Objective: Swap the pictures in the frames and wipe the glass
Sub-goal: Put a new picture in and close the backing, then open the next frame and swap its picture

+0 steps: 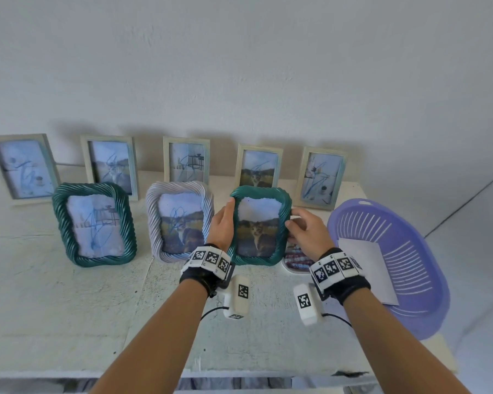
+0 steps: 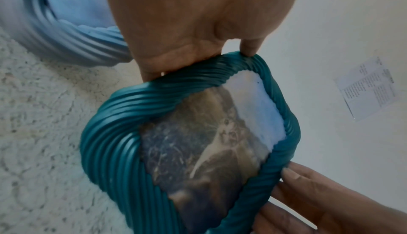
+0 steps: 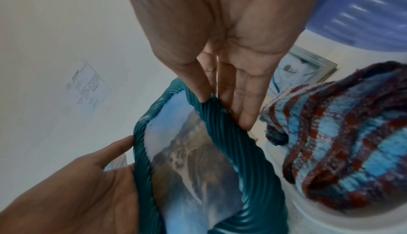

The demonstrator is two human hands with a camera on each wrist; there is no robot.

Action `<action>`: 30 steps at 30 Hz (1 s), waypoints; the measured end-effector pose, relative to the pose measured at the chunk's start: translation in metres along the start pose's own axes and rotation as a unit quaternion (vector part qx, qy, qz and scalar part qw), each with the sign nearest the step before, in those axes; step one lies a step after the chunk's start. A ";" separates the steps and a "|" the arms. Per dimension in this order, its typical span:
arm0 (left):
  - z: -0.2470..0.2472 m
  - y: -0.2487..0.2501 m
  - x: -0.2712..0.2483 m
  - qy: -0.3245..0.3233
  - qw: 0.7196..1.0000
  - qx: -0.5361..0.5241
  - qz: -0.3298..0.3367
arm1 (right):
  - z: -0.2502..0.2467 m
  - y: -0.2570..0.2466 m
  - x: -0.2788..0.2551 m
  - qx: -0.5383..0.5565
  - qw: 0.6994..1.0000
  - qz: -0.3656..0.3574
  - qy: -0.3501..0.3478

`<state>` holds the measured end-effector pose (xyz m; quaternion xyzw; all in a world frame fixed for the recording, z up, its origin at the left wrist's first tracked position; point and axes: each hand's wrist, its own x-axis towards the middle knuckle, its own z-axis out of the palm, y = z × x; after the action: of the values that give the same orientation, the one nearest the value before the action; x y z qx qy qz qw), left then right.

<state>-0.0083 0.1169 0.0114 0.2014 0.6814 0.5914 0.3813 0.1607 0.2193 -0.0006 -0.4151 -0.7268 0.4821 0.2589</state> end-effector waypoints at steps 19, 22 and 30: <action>-0.074 -0.056 -0.056 -0.050 0.957 0.261 0.117 | 0.008 -0.015 -0.038 -0.142 0.982 -0.008 0.120; -0.106 -0.054 -0.057 0.004 0.957 0.239 0.166 | 0.029 -0.027 -0.060 -0.143 0.981 -0.073 0.113; -0.158 -0.028 -0.042 0.116 0.942 0.225 0.220 | 0.114 -0.082 -0.058 -0.116 0.987 -0.101 -0.041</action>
<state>-0.0967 -0.0226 -0.0020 0.3568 0.7748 0.5113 0.1045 0.0734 0.0989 0.0298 -0.3472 -0.8256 0.3828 0.2266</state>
